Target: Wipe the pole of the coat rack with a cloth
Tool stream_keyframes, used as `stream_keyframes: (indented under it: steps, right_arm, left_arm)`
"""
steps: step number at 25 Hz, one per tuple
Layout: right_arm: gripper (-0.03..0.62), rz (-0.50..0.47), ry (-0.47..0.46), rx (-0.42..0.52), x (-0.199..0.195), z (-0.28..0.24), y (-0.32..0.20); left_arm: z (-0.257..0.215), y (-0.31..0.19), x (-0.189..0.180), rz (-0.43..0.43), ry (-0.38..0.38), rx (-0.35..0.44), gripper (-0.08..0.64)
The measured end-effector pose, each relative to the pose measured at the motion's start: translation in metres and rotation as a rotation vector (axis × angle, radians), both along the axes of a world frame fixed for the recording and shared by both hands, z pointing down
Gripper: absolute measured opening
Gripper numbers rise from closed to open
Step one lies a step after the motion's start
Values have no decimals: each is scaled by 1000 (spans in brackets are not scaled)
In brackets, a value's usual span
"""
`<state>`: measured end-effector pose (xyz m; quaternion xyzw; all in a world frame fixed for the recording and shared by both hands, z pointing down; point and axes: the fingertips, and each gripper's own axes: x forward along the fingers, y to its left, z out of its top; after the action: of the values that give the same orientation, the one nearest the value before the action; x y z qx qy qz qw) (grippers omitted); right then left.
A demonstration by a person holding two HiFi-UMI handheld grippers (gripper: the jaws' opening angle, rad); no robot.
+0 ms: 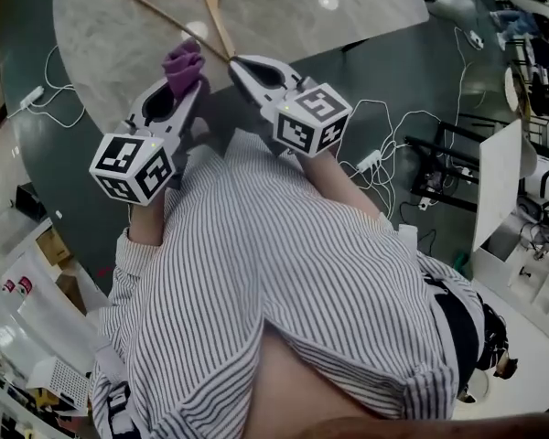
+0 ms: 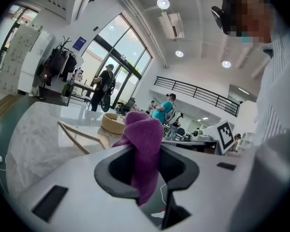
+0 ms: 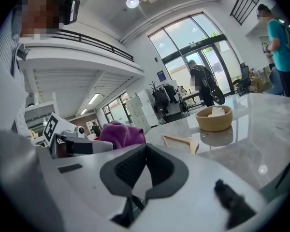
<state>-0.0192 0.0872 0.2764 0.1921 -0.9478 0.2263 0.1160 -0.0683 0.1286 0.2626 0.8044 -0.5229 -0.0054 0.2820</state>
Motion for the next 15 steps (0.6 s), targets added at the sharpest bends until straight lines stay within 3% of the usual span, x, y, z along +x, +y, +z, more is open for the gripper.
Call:
stream_keyframes:
  steps: [7,15]
  right_arm:
    - [15,97,-8,-21,-18,7,-45]
    - [15,197,-55,-92,-2,16,-64]
  left_arm:
    - [3,-44,-20,104,-30,-8,126]
    - [16,-63,-22,133,22,-31,126]
